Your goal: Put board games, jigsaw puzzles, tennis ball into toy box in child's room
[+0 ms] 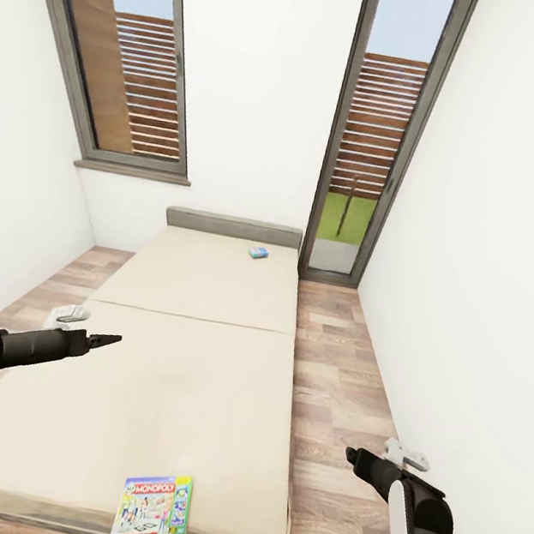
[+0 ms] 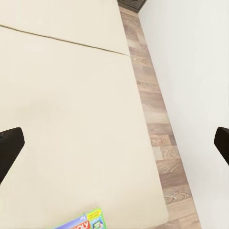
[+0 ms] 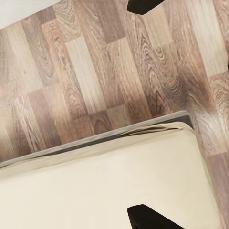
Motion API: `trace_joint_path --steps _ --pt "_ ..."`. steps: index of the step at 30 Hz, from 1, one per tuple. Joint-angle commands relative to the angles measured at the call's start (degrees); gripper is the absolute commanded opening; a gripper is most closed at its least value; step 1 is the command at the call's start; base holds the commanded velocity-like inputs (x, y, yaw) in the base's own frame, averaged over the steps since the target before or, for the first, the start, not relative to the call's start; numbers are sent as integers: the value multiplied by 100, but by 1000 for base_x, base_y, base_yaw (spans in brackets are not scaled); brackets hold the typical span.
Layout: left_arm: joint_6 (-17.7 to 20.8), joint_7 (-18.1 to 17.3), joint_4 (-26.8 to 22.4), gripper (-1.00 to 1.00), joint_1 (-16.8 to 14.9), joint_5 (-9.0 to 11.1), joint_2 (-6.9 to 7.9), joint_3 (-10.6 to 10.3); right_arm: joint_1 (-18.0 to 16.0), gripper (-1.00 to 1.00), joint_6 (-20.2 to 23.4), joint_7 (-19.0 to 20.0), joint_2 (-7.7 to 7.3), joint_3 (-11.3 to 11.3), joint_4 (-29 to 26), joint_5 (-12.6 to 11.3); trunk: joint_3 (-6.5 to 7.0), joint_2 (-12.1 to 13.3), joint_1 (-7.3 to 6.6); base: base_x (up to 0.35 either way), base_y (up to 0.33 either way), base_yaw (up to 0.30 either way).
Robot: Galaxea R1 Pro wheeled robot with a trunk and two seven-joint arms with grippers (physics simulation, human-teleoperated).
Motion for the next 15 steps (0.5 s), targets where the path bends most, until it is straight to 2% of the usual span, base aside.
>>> trace_joint_path --steps 1,15 --pt "43 -27 -1 100 -6 -4 -4 5 -6 100 25 -25 3 -7 -9 -28 -2 -12 4 0 0 0" --pt "49 -38 -3 100 -6 -8 0 7 -6 100 25 -25 4 -2 0 -26 130 -12 4 0 0 0"
